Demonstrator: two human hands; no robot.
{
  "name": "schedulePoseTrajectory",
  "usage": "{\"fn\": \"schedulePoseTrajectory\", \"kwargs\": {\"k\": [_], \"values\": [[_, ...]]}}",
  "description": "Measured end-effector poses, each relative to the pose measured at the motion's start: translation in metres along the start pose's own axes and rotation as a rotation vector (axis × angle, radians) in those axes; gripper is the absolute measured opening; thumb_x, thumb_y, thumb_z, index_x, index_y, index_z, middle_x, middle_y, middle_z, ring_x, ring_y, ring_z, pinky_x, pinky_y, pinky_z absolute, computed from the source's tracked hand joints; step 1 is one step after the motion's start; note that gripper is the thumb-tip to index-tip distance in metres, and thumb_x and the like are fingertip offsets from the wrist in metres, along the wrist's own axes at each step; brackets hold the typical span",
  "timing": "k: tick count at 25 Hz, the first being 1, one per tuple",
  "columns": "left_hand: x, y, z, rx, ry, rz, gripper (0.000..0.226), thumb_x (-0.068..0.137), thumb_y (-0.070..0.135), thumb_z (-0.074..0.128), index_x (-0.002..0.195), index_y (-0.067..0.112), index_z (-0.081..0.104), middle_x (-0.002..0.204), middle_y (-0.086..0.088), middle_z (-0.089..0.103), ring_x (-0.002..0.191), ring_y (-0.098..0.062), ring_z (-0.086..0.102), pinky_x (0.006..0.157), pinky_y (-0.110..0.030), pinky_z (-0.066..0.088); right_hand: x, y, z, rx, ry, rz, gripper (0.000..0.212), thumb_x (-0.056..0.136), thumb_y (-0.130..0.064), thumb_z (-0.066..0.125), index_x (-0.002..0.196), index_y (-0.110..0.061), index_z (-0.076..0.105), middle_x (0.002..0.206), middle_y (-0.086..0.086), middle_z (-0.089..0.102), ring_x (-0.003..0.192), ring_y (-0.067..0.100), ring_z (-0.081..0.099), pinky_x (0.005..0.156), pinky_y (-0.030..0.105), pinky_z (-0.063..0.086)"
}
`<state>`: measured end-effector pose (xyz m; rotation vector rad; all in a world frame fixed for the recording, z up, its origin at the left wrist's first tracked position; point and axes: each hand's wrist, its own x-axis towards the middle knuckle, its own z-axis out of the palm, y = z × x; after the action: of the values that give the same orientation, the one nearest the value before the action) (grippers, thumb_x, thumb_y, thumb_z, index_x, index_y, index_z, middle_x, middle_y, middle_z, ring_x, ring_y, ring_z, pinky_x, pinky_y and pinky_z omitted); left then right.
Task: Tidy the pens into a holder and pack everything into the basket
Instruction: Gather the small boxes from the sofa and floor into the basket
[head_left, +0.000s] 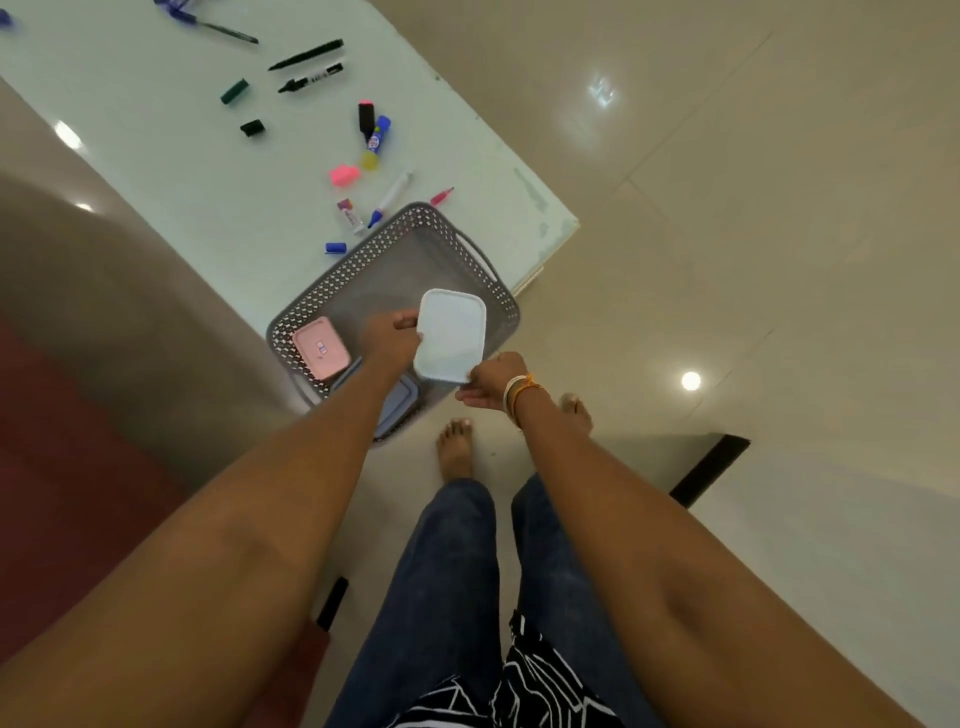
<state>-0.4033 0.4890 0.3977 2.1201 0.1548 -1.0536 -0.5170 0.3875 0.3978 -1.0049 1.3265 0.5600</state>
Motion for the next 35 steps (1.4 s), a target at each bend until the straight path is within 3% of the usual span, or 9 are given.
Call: {"fn": "schedulePoseTrajectory", "kwargs": {"k": [3, 8, 13, 17, 20, 24, 27, 31, 35], "values": [[0.014, -0.002, -0.001, 0.157, -0.043, 0.102, 0.054, 0.076, -0.016, 0.042, 0.122, 0.002, 0.063, 0.12, -0.017, 0.065, 0.114, -0.027, 0.06, 0.094, -0.029, 0.046, 0.023, 0.01, 0.03, -0.052, -0.025, 0.048, 0.023, 0.091, 0.0, 0.049, 0.11, 0.008, 0.057, 0.088, 0.022, 0.064, 0.058, 0.023, 0.063, 0.041, 0.027, 0.052], [0.049, -0.026, 0.01, 0.186, -0.131, 0.177, 0.062, 0.066, -0.008, 0.037, 0.12, 0.005, 0.065, 0.119, -0.016, 0.066, 0.114, -0.027, 0.061, 0.099, -0.04, 0.049, 0.056, 0.016, 0.045, -0.193, 0.061, 0.08, 0.018, 0.091, -0.009, 0.05, 0.078, 0.0, 0.06, 0.067, 0.015, 0.067, 0.051, 0.024, 0.065, 0.042, 0.027, 0.052], [0.062, -0.03, 0.012, 0.27, -0.12, 0.202, 0.059, 0.073, -0.012, 0.039, 0.117, 0.013, 0.068, 0.118, -0.01, 0.068, 0.11, -0.024, 0.062, 0.095, -0.034, 0.05, 0.063, 0.006, 0.047, -0.315, 0.055, 0.084, 0.021, 0.092, -0.008, 0.049, 0.077, 0.005, 0.056, 0.059, 0.016, 0.063, 0.04, 0.021, 0.06, 0.039, 0.025, 0.05], [0.056, -0.027, 0.01, 0.376, -0.157, 0.217, 0.057, 0.082, -0.006, 0.047, 0.135, 0.013, 0.052, 0.138, -0.011, 0.054, 0.128, -0.028, 0.049, 0.109, -0.035, 0.038, 0.052, -0.01, 0.035, -0.383, 0.026, 0.068, 0.019, 0.091, -0.007, 0.046, 0.079, 0.006, 0.053, 0.066, 0.019, 0.064, 0.044, 0.024, 0.061, 0.045, 0.029, 0.054], [0.024, -0.013, 0.014, 0.547, -0.143, 0.208, 0.058, 0.091, 0.008, 0.048, 0.146, 0.017, 0.033, 0.145, -0.013, 0.044, 0.133, -0.032, 0.041, 0.109, -0.04, 0.035, 0.033, -0.028, 0.016, -0.43, 0.075, -0.019, 0.017, 0.089, -0.008, 0.045, 0.085, 0.006, 0.055, 0.076, 0.022, 0.067, 0.053, 0.026, 0.062, 0.054, 0.033, 0.056], [-0.021, 0.009, 0.038, 0.788, -0.156, 0.34, 0.057, 0.095, 0.02, 0.045, 0.148, 0.015, 0.024, 0.152, -0.008, 0.035, 0.138, -0.027, 0.036, 0.111, -0.043, 0.03, 0.012, -0.058, -0.02, -0.437, 0.09, -0.101, 0.017, 0.087, -0.006, 0.049, 0.083, 0.003, 0.063, 0.084, 0.02, 0.071, 0.062, 0.027, 0.066, 0.064, 0.036, 0.058], [-0.03, 0.029, 0.063, 0.78, -0.144, 0.378, 0.053, 0.094, 0.017, 0.048, 0.144, 0.014, 0.031, 0.146, -0.008, 0.043, 0.133, -0.028, 0.041, 0.108, -0.046, 0.033, 0.008, -0.075, -0.052, -0.479, 0.104, -0.127, 0.014, 0.088, -0.005, 0.052, 0.076, -0.004, 0.06, 0.084, 0.018, 0.071, 0.069, 0.027, 0.068, 0.068, 0.035, 0.057], [-0.028, 0.082, 0.105, 0.76, -0.094, 0.321, 0.045, 0.094, 0.022, 0.047, 0.138, 0.013, 0.037, 0.142, -0.01, 0.046, 0.13, -0.03, 0.044, 0.106, -0.047, 0.035, 0.018, -0.101, -0.11, -0.429, 0.1, -0.115, 0.014, 0.091, -0.009, 0.045, 0.094, -0.001, 0.056, 0.089, 0.018, 0.071, 0.072, 0.028, 0.067, 0.074, 0.037, 0.056], [-0.018, 0.152, 0.149, 0.734, -0.061, 0.236, 0.047, 0.096, 0.029, 0.047, 0.139, 0.012, 0.037, 0.143, -0.011, 0.045, 0.131, -0.029, 0.043, 0.106, -0.047, 0.035, 0.028, -0.148, -0.181, -0.509, 0.094, -0.149, 0.015, 0.091, -0.007, 0.043, 0.092, -0.002, 0.058, 0.089, 0.016, 0.071, 0.074, 0.026, 0.067, 0.077, 0.038, 0.057]]}}
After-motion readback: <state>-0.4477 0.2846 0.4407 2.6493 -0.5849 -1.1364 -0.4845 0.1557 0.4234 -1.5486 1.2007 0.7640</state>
